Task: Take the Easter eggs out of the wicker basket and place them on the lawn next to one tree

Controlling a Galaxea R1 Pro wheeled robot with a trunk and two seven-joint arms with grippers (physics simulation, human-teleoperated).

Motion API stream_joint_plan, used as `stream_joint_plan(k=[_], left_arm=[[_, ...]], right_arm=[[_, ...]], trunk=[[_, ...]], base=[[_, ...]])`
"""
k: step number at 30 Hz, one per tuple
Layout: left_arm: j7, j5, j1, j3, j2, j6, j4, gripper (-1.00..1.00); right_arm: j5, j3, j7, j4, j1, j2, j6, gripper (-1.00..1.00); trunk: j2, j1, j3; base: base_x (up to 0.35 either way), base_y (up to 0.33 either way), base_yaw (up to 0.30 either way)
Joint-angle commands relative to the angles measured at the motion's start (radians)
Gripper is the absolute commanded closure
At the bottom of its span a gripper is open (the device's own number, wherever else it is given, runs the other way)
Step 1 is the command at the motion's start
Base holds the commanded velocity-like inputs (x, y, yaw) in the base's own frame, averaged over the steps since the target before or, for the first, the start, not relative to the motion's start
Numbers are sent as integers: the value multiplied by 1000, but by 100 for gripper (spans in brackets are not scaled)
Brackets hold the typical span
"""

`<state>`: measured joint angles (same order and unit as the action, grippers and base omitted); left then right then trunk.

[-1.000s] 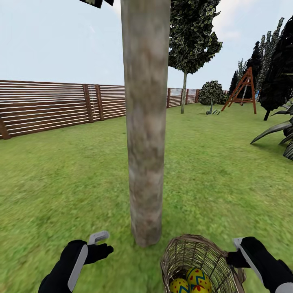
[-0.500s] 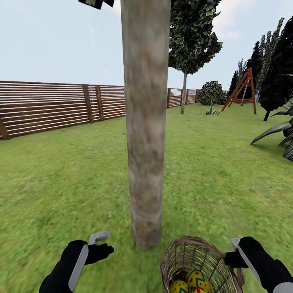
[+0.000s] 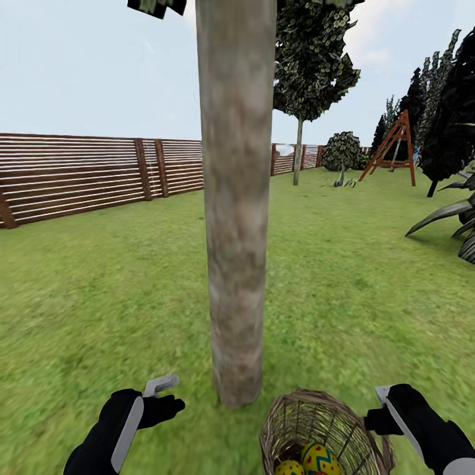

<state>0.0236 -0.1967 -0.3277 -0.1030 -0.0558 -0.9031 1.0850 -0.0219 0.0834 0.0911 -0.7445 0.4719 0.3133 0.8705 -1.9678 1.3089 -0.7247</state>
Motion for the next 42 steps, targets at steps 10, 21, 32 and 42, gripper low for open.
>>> stream_joint_plan(k=[10,21,32,42], left_arm=[[2,-7,-1,-3,-1,-5,2,-100],[2,-7,-1,-2,-1,-7,4,-100],[1,-7,-1,-1,-1,-7,6,-100],[1,-7,-1,-1,-1,-9,5,-100]], right_arm=[[-2,4,-1,-1,1,-1,7,-100],[-3,4,-1,-1,1,-1,8,-100],[-3,4,-2,3,1,-3,8,-100],[-3,4,-2,8,1,-5,8,-100]], trunk=[[70,-39,30],[147,-81,65],[210,-115,93],[210,-115,93]], base=[[0,0,0],[0,0,0],[0,0,0],[-148,0,0]])
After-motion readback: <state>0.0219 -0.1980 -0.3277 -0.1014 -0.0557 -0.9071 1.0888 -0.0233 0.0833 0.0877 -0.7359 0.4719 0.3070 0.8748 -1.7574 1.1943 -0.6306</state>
